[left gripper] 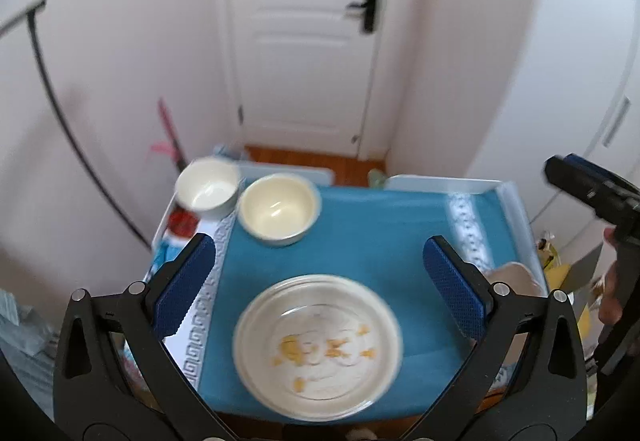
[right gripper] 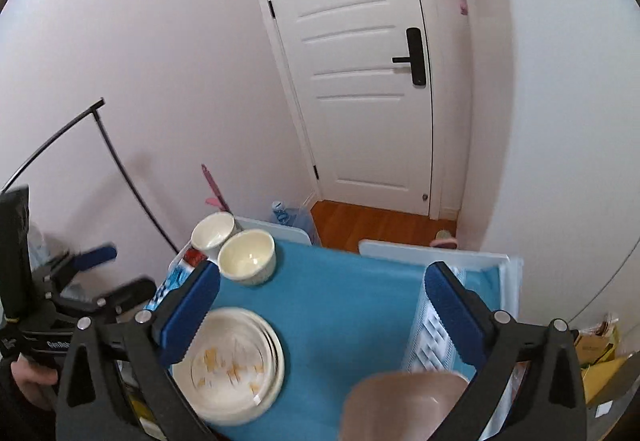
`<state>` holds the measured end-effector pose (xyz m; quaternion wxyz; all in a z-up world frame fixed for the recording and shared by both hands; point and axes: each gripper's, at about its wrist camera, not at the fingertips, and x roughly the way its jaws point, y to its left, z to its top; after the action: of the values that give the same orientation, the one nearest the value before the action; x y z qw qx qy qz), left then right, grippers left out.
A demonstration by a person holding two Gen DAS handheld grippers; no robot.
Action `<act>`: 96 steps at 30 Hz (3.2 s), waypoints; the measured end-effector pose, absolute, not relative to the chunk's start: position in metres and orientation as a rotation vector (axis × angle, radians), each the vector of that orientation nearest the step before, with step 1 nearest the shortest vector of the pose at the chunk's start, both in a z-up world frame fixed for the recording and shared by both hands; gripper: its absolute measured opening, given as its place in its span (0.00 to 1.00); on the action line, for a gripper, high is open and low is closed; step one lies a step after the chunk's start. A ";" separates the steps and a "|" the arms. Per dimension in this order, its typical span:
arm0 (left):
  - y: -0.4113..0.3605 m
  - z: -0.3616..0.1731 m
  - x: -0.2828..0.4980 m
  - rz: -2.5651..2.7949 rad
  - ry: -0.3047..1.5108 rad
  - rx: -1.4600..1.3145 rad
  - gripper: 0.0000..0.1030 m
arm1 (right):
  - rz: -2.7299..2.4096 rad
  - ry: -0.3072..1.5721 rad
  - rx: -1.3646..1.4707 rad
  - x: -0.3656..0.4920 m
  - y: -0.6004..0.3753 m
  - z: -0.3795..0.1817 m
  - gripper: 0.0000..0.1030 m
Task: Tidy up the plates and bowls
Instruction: 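Reach the left tool to the cream bowl and grasp its rim, then lift the cream bowl and carry it over the beige dish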
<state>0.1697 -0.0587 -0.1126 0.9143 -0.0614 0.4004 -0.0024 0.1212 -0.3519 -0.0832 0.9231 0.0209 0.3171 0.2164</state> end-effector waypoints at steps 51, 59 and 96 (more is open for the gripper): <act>0.018 -0.280 0.346 -0.184 1.181 -0.172 0.21 | 0.406 1.241 0.108 0.303 -0.153 -0.272 0.14; -0.011 -0.214 0.317 -0.199 1.090 -0.141 0.21 | 0.414 1.139 0.145 0.278 -0.184 -0.216 0.14; -0.337 -0.262 0.169 -0.422 1.308 0.099 0.21 | 0.157 1.191 0.214 0.099 -0.479 -0.223 0.14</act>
<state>0.1686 -0.3370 -0.2622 0.7719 0.0455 0.6035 -0.1947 0.0990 -0.4794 -0.2235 0.8196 0.1004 0.5592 0.0738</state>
